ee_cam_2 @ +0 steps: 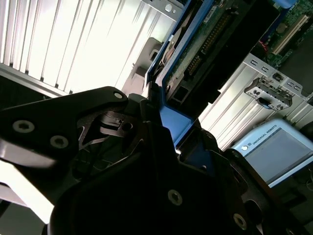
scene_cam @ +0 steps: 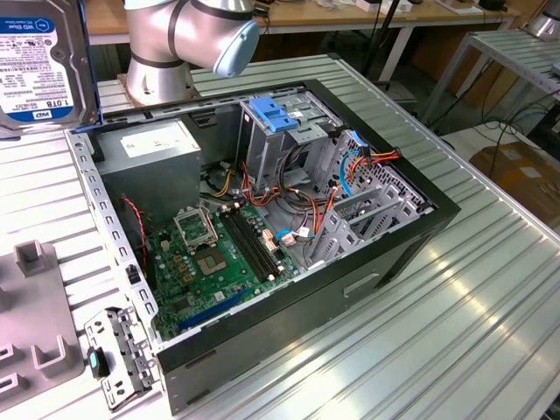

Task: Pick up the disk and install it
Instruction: 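Pick up the disk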

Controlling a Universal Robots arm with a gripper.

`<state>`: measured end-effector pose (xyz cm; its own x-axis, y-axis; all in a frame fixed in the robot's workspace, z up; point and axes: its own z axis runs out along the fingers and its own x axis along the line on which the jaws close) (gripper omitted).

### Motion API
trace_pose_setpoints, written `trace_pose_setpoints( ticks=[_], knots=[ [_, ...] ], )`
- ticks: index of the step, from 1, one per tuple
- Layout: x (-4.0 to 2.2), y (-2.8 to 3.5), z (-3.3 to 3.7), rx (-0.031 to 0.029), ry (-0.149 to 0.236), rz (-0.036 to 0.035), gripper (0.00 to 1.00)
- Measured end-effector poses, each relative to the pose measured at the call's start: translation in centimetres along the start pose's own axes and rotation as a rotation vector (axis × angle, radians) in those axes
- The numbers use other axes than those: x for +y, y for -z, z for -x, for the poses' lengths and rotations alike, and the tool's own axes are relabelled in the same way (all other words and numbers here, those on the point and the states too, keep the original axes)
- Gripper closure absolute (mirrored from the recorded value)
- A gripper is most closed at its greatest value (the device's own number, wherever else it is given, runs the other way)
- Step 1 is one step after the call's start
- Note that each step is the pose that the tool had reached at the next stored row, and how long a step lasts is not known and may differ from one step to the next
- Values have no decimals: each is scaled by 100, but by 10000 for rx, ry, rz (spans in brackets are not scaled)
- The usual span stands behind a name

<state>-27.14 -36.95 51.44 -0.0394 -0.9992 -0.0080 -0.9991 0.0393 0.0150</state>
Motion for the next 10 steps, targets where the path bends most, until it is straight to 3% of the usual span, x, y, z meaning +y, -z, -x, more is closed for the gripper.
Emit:
trace_pose_setpoints(
  ticks=[10],
  knots=[
    [-159, -1, -3, -1, 0, -1, 63]
  ],
)
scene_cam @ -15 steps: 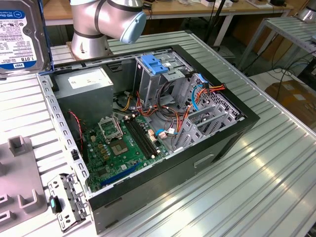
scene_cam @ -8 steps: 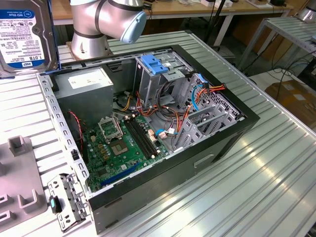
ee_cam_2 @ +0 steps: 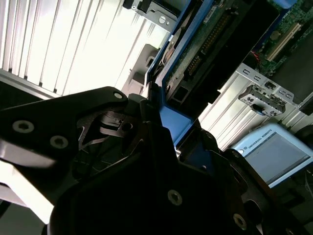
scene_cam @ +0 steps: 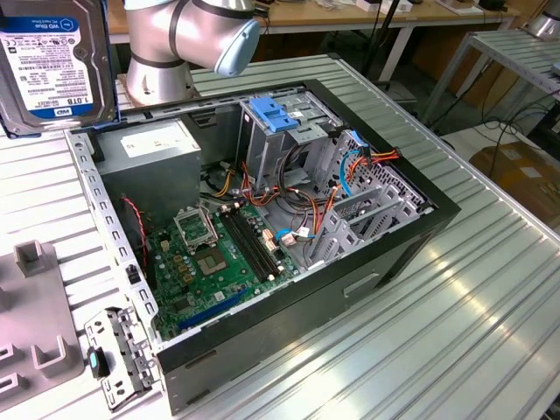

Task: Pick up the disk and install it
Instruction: 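Pick up the disk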

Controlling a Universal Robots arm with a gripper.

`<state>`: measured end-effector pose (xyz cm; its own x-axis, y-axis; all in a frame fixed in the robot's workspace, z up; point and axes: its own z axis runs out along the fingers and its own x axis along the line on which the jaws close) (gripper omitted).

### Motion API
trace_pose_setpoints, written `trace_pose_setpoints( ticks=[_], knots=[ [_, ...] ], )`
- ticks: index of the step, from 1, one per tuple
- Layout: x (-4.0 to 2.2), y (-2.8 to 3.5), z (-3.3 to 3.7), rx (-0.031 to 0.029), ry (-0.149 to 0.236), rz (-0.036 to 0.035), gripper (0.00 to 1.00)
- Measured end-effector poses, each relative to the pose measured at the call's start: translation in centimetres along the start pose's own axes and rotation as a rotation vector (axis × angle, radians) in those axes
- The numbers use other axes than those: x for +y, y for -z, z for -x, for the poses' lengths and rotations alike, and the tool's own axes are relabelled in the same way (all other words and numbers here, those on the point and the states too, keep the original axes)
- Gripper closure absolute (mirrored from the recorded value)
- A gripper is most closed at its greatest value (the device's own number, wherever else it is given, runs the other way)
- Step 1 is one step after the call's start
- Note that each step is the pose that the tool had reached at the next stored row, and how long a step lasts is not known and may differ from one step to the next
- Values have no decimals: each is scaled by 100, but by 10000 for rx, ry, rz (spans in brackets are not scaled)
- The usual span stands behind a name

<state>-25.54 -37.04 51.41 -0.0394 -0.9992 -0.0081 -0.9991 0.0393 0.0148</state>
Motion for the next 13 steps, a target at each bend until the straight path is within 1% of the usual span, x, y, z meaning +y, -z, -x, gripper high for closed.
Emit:
trace_pose_setpoints(
  ticks=[1, 2, 3, 4, 7, 8, 11, 12, 13],
  knots=[
    [-4, 0, -14, 1, 0, 1, 63],
    [-6, -3, -45, 0, 0, 1, 63],
    [-9, -7, -116, 0, -1, 1, 63],
    [-12, -8, -161, 1, 0, 1, 63],
    [-21, -14, -235, 0, 0, -1, 63],
    [-29, -15, -241, 0, 0, 0, 63],
    [-139, -21, -246, 9, 0, 1, 63],
    [-195, -22, -244, 9, 1, 0, 63],
    [-236, -23, -242, 9, 0, 1, 63]
  ],
)
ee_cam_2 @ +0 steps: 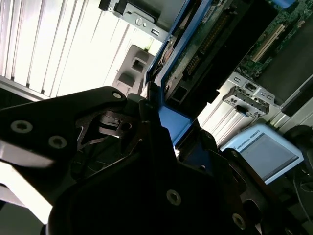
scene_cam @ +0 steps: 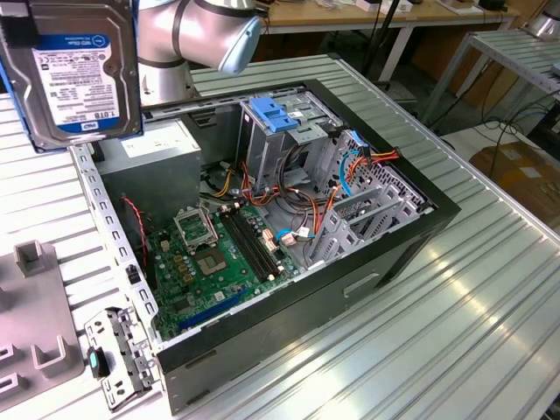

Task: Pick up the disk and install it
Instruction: 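Pick up the disk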

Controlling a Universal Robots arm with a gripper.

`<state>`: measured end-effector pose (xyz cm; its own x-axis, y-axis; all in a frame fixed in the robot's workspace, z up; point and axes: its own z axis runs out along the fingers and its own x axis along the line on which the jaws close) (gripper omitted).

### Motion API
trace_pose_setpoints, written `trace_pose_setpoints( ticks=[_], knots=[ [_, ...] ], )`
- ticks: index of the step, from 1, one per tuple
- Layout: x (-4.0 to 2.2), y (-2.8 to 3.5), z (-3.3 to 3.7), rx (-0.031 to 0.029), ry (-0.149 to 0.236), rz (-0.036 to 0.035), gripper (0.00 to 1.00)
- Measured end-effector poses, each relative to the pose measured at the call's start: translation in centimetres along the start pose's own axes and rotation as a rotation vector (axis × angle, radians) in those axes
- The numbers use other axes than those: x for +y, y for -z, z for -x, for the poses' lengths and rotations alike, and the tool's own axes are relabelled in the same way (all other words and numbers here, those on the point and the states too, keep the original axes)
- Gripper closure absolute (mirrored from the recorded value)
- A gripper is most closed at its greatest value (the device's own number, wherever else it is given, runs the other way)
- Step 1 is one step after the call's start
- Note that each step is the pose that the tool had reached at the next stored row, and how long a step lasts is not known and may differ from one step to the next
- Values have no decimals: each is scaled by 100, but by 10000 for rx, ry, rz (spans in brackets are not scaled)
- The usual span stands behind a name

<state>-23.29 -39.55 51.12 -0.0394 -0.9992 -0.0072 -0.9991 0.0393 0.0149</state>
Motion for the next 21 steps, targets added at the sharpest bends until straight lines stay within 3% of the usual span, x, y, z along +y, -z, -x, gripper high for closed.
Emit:
trace_pose_setpoints(
  ticks=[6, 15, 19, 21],
  knots=[
    [-236, -7, 9, 0, 0, 0, 63],
    [-483, -14, 19, 5, 1, 0, 63],
    [-616, -19, 24, 8, 0, -1, 63],
    [-711, -22, 28, 9, 0, 0, 63]
  ],
)
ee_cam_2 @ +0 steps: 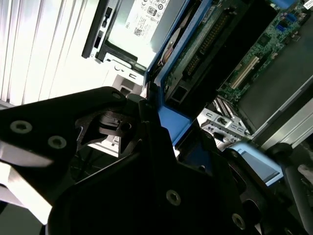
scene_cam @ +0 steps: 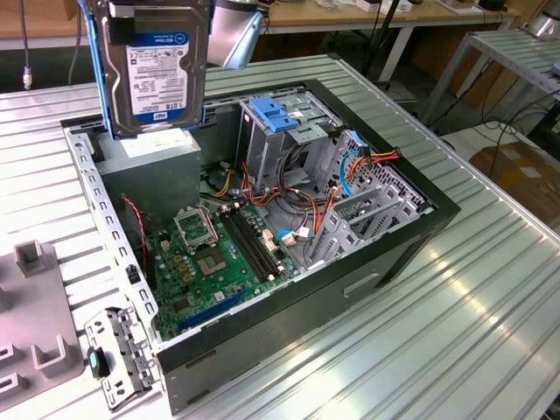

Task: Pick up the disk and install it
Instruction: 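Pick up the disk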

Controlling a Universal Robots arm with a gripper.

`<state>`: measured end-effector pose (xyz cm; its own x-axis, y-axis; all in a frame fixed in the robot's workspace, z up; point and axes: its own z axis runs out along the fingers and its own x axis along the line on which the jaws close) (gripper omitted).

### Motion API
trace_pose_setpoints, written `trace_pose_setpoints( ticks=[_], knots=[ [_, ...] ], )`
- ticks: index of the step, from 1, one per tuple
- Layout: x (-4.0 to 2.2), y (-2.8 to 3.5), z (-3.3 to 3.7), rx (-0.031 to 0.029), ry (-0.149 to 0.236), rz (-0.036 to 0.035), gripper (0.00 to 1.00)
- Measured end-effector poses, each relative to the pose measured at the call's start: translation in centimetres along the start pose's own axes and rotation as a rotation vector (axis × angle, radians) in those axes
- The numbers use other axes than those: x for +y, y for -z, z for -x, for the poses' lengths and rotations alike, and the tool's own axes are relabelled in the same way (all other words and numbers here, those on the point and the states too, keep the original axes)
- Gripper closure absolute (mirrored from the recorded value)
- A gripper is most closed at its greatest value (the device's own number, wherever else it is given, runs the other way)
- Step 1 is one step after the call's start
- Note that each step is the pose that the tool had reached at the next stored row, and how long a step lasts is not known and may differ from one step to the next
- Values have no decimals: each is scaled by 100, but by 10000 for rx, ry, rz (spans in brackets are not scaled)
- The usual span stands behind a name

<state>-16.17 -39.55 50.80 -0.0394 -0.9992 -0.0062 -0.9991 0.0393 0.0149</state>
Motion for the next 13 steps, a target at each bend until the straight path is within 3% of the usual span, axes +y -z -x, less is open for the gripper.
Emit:
trace_pose_setpoints(
  ticks=[8, 10, 13],
  knots=[
    [-270, -7, 11, 5, 0, 0, 63],
    [-368, -9, 14, 5, 0, -1, 63],
    [-450, -10, 18, 4, 0, 0, 63]
  ],
)
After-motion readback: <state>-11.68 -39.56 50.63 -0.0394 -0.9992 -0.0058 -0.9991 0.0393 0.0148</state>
